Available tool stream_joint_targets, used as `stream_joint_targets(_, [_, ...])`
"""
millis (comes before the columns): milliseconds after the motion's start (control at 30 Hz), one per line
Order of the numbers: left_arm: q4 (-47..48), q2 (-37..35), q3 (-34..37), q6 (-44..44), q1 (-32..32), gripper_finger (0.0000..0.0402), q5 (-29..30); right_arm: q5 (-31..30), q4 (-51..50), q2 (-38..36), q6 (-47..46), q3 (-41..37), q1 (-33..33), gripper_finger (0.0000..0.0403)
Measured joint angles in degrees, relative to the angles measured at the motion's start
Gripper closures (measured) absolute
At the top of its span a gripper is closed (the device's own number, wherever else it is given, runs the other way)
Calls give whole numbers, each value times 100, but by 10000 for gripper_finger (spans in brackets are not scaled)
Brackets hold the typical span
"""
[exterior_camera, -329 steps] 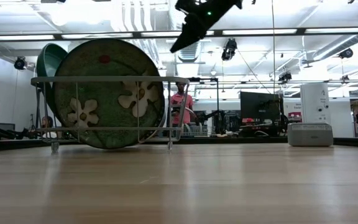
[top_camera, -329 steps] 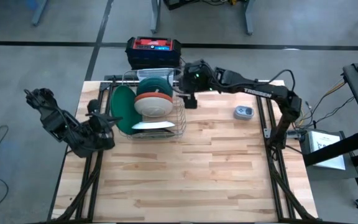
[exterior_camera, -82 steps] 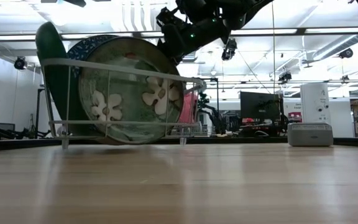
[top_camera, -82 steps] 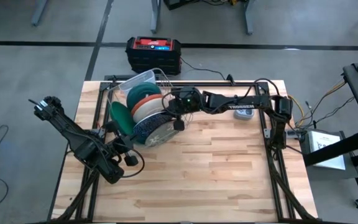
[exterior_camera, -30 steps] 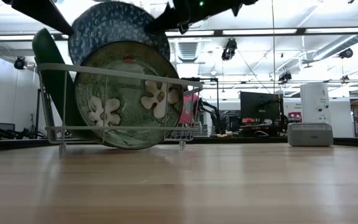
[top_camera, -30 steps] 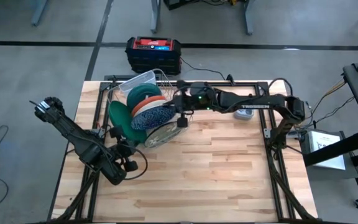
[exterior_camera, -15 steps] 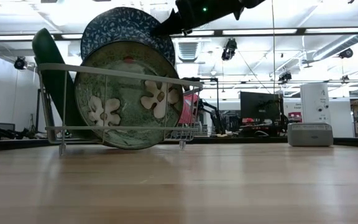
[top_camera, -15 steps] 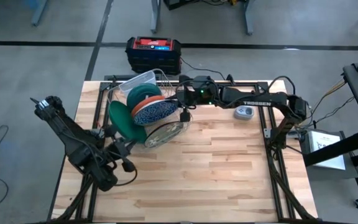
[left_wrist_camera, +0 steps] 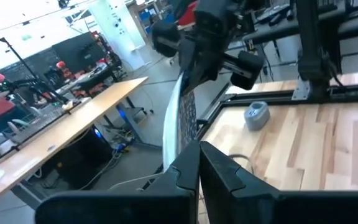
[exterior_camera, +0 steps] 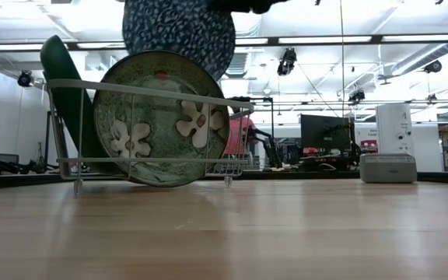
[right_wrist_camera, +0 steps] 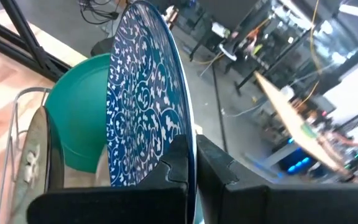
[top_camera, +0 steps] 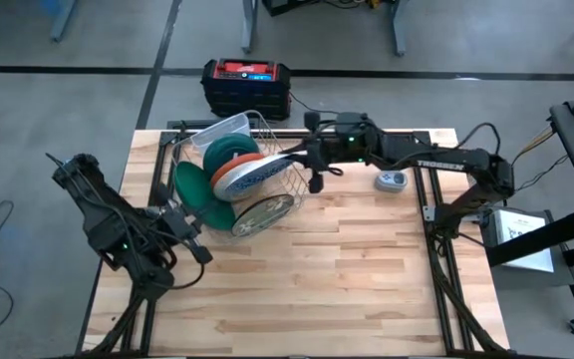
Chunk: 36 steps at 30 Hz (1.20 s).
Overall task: Sort dishes
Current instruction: Adjust the blue ceramic plate into the dish rack
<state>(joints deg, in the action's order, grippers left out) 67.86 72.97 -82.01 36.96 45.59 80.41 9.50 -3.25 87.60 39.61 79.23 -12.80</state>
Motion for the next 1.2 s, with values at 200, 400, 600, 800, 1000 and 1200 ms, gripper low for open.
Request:
stream_joint_targets(200, [-18, -13, -196, -303, -91, 401, -10, 106, 82, -516, 568, -268, 6, 403])
stream_joint_targets(400, [-14, -15, -180, -475, -455, 401, 79, 113, 44, -1098, 987, -498, 126, 403])
stream_joint_targets(600, [-555, 131, -98, -1166, -1087, 401, -838, 58, -484, -1776, 1557, -705, 401, 403])
stream_joint_targets(800, [-2631, 151, -70, -2623, -1929, 401, -3734, -354, -749, -2476, 2082, -990, 904, 403])
stream_joint_targets(1000, [-3145, -45, -86, -2526, -2951, 401, -5997, -940, -957, -3127, 2700, -1510, 1641, 403])
stream_joint_targets(1200, [-3972, -133, 297, -2255, -3995, 401, -7721, -1889, -429, -3648, 3497, -2271, 2660, 403])
